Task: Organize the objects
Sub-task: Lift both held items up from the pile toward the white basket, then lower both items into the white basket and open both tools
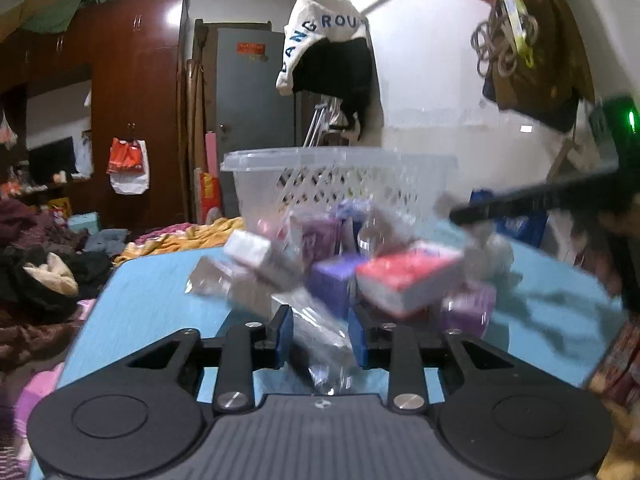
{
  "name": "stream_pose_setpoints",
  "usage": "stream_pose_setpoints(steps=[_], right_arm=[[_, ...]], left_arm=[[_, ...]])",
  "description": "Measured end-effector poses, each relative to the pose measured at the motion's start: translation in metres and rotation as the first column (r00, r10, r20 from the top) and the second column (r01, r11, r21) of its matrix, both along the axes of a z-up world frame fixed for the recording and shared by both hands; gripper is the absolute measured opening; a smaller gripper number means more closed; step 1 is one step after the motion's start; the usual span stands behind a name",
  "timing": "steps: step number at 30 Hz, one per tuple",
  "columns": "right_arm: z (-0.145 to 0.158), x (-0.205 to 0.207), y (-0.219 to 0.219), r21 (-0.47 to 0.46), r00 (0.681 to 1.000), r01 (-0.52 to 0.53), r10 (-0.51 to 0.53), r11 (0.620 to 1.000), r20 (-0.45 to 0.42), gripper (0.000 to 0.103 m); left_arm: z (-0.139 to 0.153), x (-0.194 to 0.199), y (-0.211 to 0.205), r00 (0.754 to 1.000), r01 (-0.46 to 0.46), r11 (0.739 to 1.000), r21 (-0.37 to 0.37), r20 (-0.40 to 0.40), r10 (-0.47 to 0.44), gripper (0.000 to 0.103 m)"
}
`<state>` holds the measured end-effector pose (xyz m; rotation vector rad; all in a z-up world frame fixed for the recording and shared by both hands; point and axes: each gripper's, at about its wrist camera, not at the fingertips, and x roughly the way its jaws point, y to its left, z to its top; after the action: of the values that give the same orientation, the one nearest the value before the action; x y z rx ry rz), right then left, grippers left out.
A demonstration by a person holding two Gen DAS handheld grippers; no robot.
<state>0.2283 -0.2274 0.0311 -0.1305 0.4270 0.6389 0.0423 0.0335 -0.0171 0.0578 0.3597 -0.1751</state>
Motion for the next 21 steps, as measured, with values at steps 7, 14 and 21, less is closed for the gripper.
stream_pose_setpoints(steps=[7, 14, 21], right_arm=[[0.004, -0.005, 0.002, 0.014, 1.0, 0.0, 0.0, 1.0, 0.013, 0.049], [0.005, -0.011, -0.001, 0.025, 1.0, 0.001, -0.002, 1.0, 0.029, 0.049], [0.026, -0.017, -0.005, 0.098, 0.995, 0.025, -0.034, 0.995, 0.091, 0.049]], left_arm=[[-0.013, -0.013, -0.008, 0.995, -0.096, 0.99, 0.106, -0.017, 0.098, 0.066], [-0.019, -0.01, -0.003, 0.995, -0.102, 0.992, 0.079, 0.014, 0.101, 0.039], [0.045, -0.006, -0.003, 0.981, -0.021, 1.0, -0.01, 0.195, 0.022, 0.038]])
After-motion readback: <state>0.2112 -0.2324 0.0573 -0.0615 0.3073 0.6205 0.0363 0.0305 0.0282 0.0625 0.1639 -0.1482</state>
